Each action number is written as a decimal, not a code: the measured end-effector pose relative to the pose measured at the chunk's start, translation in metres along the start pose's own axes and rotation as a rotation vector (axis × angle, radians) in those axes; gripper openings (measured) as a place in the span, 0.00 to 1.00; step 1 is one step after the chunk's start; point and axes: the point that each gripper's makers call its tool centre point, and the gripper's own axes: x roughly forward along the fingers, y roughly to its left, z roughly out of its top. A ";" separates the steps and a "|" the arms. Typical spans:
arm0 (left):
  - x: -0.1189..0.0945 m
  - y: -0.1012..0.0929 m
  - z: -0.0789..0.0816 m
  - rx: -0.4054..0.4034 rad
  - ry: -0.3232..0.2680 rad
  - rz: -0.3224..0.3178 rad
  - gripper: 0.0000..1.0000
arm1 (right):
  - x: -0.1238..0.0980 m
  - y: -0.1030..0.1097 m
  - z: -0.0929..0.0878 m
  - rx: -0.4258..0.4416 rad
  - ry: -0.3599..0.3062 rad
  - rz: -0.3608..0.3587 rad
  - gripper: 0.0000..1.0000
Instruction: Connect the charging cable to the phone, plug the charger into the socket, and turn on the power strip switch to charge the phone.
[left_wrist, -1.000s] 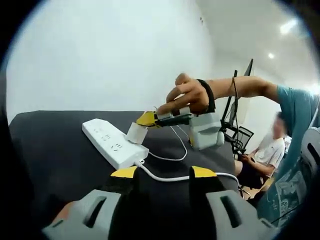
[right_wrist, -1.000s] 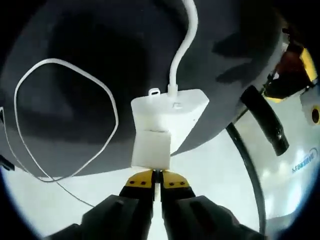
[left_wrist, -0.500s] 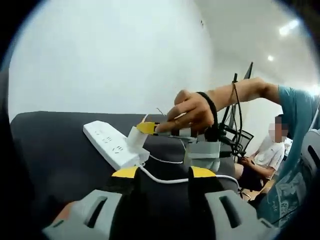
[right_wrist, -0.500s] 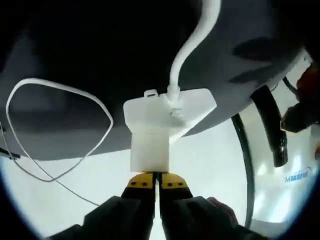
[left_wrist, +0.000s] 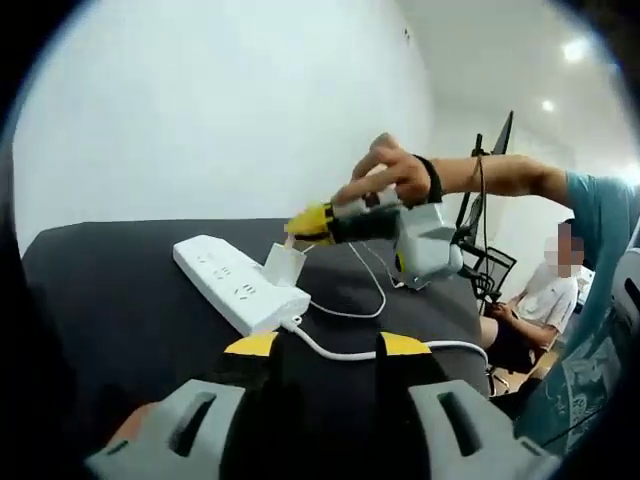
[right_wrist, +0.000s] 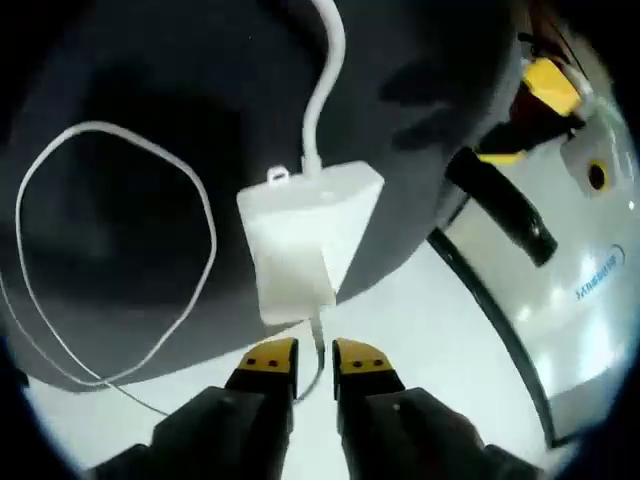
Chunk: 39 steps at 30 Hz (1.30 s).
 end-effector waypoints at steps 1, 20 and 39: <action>0.000 -0.001 0.000 0.002 0.006 0.004 0.34 | -0.004 0.003 0.000 0.156 -0.018 0.018 0.17; -0.006 0.002 0.003 0.053 0.098 0.073 0.44 | -0.087 -0.043 -0.022 1.499 -0.186 -0.389 0.35; -0.024 -0.008 -0.008 0.102 0.144 0.082 0.56 | -0.018 0.018 0.035 2.419 -0.325 -0.325 0.81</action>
